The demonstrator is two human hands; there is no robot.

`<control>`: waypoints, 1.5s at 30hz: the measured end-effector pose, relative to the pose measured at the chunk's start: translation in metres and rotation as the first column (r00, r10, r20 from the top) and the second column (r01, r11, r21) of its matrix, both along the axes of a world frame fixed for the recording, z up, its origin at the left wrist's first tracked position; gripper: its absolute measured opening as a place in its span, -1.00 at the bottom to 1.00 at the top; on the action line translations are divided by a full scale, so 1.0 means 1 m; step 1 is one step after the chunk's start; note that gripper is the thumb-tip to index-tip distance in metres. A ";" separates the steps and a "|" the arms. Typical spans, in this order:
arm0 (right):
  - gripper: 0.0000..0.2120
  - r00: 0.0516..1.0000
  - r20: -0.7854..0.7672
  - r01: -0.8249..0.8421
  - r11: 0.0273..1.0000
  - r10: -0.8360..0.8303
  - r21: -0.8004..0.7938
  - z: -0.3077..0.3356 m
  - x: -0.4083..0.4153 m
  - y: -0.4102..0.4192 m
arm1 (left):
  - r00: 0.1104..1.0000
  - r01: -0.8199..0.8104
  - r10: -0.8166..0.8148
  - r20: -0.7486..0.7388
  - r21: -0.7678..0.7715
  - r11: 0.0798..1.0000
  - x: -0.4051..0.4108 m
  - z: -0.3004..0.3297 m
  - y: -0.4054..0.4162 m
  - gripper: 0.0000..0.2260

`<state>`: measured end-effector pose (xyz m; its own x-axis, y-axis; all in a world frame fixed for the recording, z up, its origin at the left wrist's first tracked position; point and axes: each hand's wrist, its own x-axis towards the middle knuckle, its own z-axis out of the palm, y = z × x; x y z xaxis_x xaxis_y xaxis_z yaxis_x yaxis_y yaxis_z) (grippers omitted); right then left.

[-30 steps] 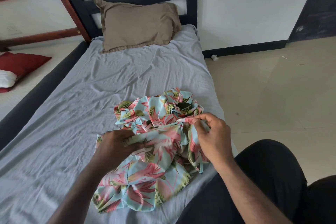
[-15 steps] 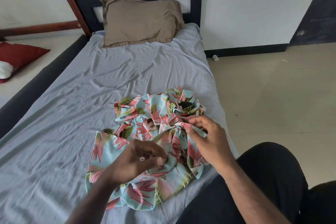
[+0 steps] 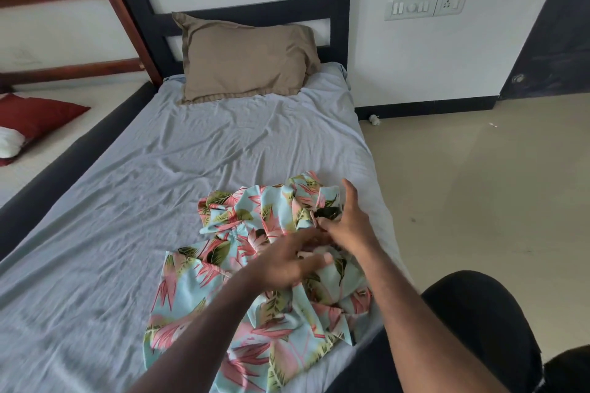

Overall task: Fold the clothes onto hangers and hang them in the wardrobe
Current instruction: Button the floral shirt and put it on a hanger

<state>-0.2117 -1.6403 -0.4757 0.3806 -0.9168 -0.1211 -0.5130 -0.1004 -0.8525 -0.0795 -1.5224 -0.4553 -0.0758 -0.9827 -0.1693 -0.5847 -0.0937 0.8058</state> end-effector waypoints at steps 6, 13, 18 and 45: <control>-0.64 0.972 -0.076 -0.231 0.967 0.224 -0.108 -0.010 -0.002 0.013 | 0.930 -0.364 0.368 -0.007 -0.155 0.918 0.010 -0.006 -0.009 -0.71; -0.51 0.970 0.016 -0.243 0.970 0.243 0.026 -0.005 -0.011 0.025 | 0.747 -0.426 0.527 0.406 -0.316 0.848 0.009 -0.006 -0.027 -0.43; -0.58 0.934 0.154 0.274 0.923 -0.323 0.271 -0.003 -0.015 0.016 | 0.796 -0.407 0.507 0.332 -0.326 0.853 0.005 -0.025 -0.013 -0.48; -0.84 0.768 0.478 0.077 0.802 -0.426 0.592 -0.010 -0.006 0.007 | 0.747 -0.657 0.663 0.036 0.189 0.730 -0.020 -0.019 -0.074 -0.60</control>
